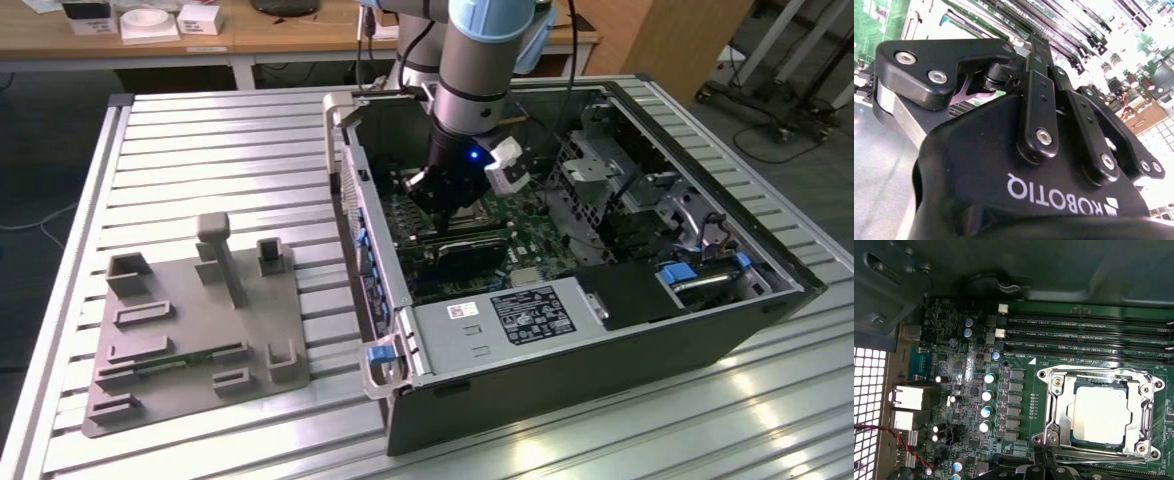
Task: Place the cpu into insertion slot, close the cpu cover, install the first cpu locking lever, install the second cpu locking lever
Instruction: 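Install the second cpu locking lever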
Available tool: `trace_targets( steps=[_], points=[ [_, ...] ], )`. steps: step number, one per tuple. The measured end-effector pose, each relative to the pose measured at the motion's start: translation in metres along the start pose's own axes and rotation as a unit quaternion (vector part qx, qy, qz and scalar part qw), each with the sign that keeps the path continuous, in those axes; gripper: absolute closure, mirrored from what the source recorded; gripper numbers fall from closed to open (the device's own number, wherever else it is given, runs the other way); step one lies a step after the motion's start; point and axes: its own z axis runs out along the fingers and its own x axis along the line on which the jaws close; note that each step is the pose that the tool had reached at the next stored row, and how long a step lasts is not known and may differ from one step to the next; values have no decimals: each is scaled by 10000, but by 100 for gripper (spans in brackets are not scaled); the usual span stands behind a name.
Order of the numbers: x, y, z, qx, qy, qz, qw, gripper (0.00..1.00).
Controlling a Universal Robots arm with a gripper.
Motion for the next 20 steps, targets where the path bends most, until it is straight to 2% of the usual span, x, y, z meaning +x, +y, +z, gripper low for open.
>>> trace_targets(
  steps=[11,20],
  points=[
    [-1,6,0,-65,-5,-7,10000,90],
    [-1,13,7,-86,-6,-12,10000,90]
  ],
)
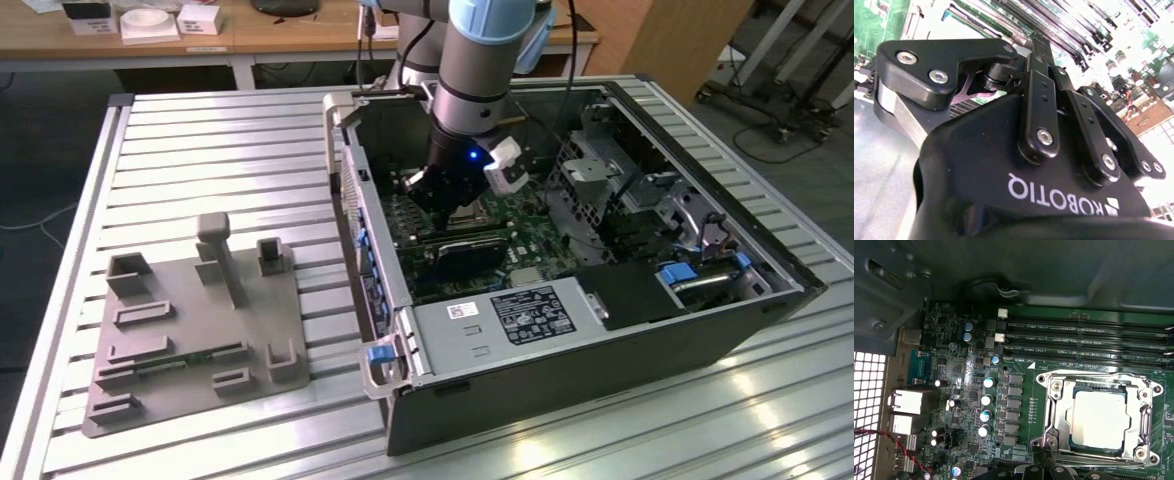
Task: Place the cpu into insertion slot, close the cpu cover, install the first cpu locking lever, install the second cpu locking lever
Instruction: 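Install the second cpu locking lever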
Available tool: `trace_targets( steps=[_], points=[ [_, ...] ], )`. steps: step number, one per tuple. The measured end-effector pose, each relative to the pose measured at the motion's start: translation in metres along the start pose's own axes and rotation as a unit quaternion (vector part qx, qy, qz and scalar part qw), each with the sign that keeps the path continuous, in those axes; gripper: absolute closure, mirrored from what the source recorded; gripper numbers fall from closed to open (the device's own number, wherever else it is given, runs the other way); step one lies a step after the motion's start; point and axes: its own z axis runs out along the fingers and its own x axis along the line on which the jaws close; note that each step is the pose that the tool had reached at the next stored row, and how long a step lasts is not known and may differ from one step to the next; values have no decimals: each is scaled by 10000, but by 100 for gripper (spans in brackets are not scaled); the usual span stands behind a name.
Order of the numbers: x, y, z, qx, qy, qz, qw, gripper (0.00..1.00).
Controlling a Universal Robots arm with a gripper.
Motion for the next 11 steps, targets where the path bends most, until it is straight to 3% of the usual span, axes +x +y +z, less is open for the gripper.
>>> trace_targets(
  steps=[11],
  points=[
    [-2,16,12,-33,-3,-13,10000,90]
  ],
)
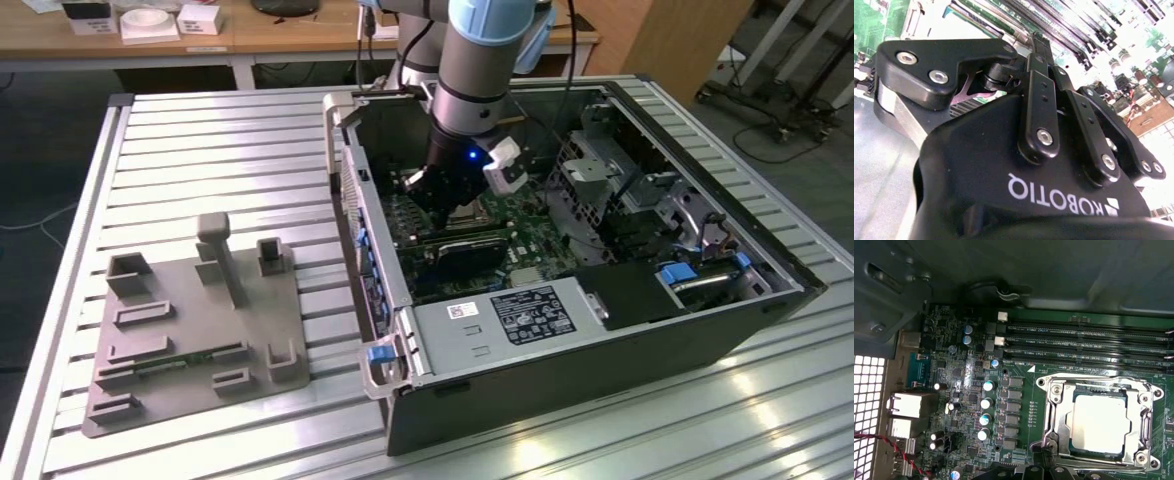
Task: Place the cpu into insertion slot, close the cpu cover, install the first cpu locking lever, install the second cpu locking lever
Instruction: 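Install the second cpu locking lever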
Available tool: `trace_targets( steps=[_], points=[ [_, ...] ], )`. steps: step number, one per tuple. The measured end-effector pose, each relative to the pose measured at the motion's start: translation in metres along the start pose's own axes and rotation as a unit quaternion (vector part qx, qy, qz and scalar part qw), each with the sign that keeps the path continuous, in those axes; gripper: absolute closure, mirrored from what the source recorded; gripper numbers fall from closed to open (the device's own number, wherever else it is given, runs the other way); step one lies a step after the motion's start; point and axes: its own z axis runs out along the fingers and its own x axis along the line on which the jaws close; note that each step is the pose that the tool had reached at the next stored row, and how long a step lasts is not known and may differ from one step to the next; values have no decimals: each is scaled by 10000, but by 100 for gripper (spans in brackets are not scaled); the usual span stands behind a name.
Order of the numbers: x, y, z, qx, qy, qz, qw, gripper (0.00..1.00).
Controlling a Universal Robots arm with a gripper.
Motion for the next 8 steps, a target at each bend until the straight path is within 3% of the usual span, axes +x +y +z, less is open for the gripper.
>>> trace_targets(
  steps=[8],
  points=[
    [0,8,18,-4,0,-5,10000,90]
  ],
)
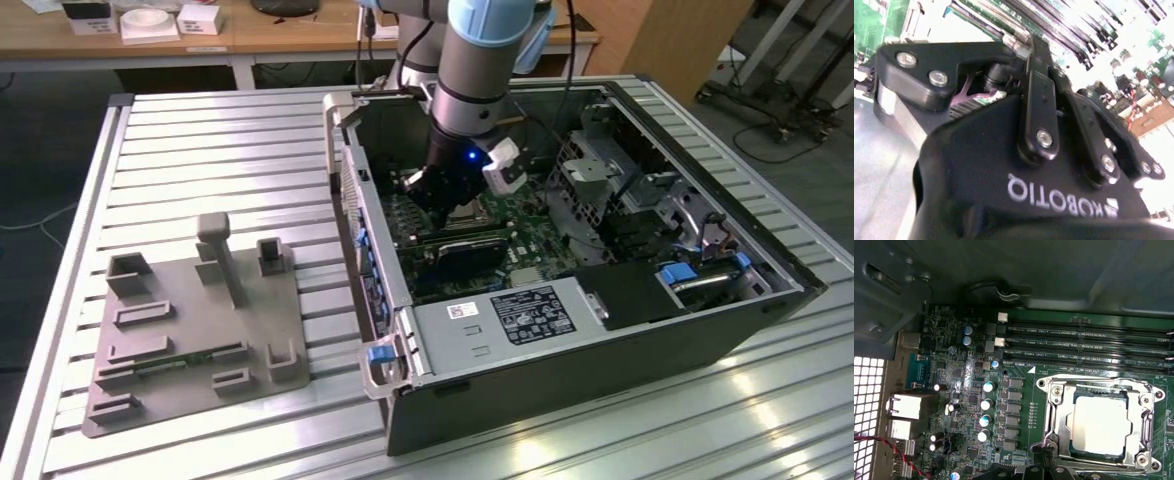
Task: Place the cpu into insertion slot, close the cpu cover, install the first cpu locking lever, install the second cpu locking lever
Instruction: 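Install the second cpu locking lever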
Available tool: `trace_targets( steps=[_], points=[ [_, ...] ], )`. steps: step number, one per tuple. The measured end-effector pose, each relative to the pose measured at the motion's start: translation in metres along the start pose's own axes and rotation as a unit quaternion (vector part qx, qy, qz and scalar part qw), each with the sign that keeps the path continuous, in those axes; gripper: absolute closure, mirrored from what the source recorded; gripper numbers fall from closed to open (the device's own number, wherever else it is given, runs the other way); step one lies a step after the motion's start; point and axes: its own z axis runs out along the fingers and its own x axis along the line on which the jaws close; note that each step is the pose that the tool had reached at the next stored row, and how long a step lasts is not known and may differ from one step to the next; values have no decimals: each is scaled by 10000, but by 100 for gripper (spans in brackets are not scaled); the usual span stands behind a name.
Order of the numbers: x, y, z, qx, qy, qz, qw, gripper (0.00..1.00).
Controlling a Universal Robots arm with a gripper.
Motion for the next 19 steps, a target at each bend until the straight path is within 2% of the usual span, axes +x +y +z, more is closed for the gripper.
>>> trace_targets(
  steps=[13,19],
  points=[
    [0,-2,22,-1,0,-13,10000,90],
    [31,1,26,6,1,-41,10000,90]
  ],
)
